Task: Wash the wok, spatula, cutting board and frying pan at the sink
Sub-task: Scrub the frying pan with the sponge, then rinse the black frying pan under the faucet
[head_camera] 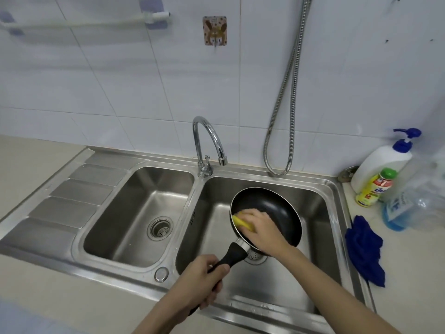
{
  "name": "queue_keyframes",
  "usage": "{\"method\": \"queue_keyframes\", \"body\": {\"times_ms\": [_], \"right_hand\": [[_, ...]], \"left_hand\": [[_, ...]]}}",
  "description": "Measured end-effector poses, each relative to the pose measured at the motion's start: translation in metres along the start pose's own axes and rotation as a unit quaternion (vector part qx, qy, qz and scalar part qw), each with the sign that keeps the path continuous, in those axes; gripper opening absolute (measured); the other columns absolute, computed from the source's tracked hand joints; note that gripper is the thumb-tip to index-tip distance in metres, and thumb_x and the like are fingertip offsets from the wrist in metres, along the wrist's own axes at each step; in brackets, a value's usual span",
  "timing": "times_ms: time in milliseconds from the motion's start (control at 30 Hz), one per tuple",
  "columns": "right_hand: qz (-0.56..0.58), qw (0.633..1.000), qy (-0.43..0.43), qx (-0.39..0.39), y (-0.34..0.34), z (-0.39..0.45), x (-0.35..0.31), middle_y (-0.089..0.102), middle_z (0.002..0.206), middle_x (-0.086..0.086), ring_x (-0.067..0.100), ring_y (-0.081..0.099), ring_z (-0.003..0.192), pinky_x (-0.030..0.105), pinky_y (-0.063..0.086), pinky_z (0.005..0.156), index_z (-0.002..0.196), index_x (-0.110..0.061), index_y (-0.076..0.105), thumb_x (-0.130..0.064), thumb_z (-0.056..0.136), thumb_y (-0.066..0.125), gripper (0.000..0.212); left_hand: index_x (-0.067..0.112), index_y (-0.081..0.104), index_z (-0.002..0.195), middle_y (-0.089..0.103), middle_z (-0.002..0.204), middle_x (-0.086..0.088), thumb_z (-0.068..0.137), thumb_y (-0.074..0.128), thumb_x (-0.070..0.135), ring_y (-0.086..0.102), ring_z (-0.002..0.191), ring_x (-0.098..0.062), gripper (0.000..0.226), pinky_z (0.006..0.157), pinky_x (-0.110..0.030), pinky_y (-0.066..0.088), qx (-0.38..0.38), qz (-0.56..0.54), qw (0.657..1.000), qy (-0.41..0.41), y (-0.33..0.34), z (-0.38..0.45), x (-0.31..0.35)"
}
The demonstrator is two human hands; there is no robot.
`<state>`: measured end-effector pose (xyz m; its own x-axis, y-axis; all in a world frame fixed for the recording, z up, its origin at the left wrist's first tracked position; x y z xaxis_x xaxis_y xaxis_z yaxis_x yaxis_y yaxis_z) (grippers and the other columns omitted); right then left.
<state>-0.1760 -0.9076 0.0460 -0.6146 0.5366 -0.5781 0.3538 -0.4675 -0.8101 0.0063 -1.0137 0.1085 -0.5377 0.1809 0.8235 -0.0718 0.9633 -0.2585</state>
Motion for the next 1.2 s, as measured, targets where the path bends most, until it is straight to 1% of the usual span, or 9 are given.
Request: {"method": "queue_keyframes", "body": {"times_ms": [133, 200, 333, 467, 667, 800, 1000, 1100, 1200], "right_hand": [[0.064, 0.991, -0.024, -0.118, -0.025, -0.030, 0.017, 0.060, 0.122, -0.010, 0.004, 0.051, 0.116, 0.032, 0.036, 0.104, 0.121, -0.028, 0.065, -0.030, 0.090, 0.055, 0.033], [0.046, 0.995, -0.020, -0.085, -0.043, -0.054, 0.035, 0.059, 0.123, -0.014, 0.001, 0.048, 0.115, 0.029, 0.034, 0.102, 0.122, -0.030, 0.063, -0.030, 0.090, 0.053, 0.033], [-0.066, 0.994, 0.022, 0.083, -0.077, -0.112, 0.070, 0.052, 0.132, -0.011, 0.010, 0.045, 0.116, 0.030, 0.035, 0.099, 0.130, -0.034, 0.056, -0.039, 0.092, 0.044, 0.040], [-0.146, 0.952, 0.170, 0.210, -0.106, -0.185, 0.121, 0.055, 0.130, -0.004, 0.019, 0.052, 0.113, 0.032, 0.037, 0.095, 0.128, -0.031, 0.058, -0.042, 0.094, 0.038, 0.040], [-0.193, 0.878, 0.396, 0.187, -0.098, -0.294, 0.171, 0.060, 0.124, 0.011, 0.038, 0.059, 0.096, 0.046, 0.049, 0.079, 0.120, -0.023, 0.063, -0.044, 0.087, 0.042, 0.044], [-0.145, 0.880, 0.414, 0.180, -0.090, -0.303, 0.162, 0.053, 0.134, -0.002, 0.025, 0.052, 0.116, 0.042, 0.039, 0.097, 0.128, -0.029, 0.057, -0.054, 0.088, 0.049, 0.048], [-0.102, 0.913, 0.267, 0.291, -0.105, -0.213, 0.122, 0.061, 0.117, -0.005, 0.014, 0.054, 0.107, 0.027, 0.036, 0.093, 0.113, -0.021, 0.065, -0.045, 0.091, 0.039, 0.041], [-0.010, 0.955, 0.176, 0.237, -0.092, -0.131, 0.100, 0.057, 0.109, -0.013, 0.004, 0.053, 0.102, 0.030, 0.045, 0.090, 0.111, -0.024, 0.063, -0.038, 0.095, 0.044, 0.028], [0.050, 0.980, 0.109, 0.157, -0.073, -0.044, 0.075, 0.058, 0.104, -0.016, 0.000, 0.056, 0.096, 0.031, 0.049, 0.087, 0.109, -0.026, 0.064, -0.031, 0.095, 0.053, 0.018]], "left_hand": [[0.009, 0.049, 0.081, 0.049, 0.059, -0.007, 0.095, 0.055, 0.021, 0.033, 0.036, -0.013, 0.019, 0.035, -0.015, 0.022, -0.011, -0.058, 0.998, -0.021, 0.003, 0.013, -0.004], [0.009, 0.049, 0.081, 0.049, 0.060, -0.008, 0.095, 0.055, 0.022, 0.033, 0.036, -0.013, 0.020, 0.036, -0.014, 0.021, -0.030, -0.045, 0.998, -0.012, 0.011, 0.022, -0.002], [0.009, 0.048, 0.078, 0.049, 0.058, -0.007, 0.096, 0.053, 0.021, 0.033, 0.036, -0.013, 0.022, 0.033, -0.016, 0.023, -0.073, -0.030, 0.997, 0.004, 0.046, 0.040, 0.008], [0.013, 0.048, 0.075, 0.049, 0.056, -0.005, 0.095, 0.053, 0.022, 0.033, 0.037, -0.013, 0.023, 0.036, -0.015, 0.020, -0.096, -0.036, 0.995, 0.002, 0.068, 0.054, 0.016], [0.011, 0.047, 0.075, 0.047, 0.055, -0.008, 0.095, 0.053, 0.021, 0.032, 0.035, -0.013, 0.023, 0.037, -0.013, 0.021, -0.122, -0.062, 0.991, -0.003, 0.087, 0.060, 0.014], [0.007, 0.046, 0.075, 0.045, 0.052, -0.012, 0.095, 0.053, 0.017, 0.032, 0.032, -0.012, 0.023, 0.037, -0.012, 0.023, -0.107, -0.077, 0.991, 0.001, 0.087, 0.062, 0.003], [0.004, 0.046, 0.072, 0.043, 0.049, -0.015, 0.094, 0.053, 0.014, 0.032, 0.031, -0.012, 0.026, 0.040, -0.013, 0.023, -0.041, -0.093, 0.995, -0.015, 0.051, 0.058, -0.018], [0.001, 0.051, 0.069, 0.046, 0.045, -0.015, 0.091, 0.061, 0.019, 0.036, 0.031, -0.015, 0.030, 0.037, -0.015, 0.025, 0.033, -0.074, 0.997, -0.011, 0.014, 0.050, -0.033], [0.014, 0.060, 0.060, 0.054, 0.046, -0.005, 0.067, 0.068, 0.048, 0.048, 0.041, -0.014, 0.036, 0.048, -0.023, 0.034, 0.127, -0.007, 0.992, -0.001, -0.026, 0.038, -0.049]]}}
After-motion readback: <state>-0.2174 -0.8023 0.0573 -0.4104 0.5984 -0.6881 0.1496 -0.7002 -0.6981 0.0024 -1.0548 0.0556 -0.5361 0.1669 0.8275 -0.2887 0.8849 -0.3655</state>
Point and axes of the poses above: each hand's wrist, its own z-axis towards the middle knuckle, its own y-axis out of the palm, x = y × z, the point moved 4 cm from there along z, towards the middle knuckle
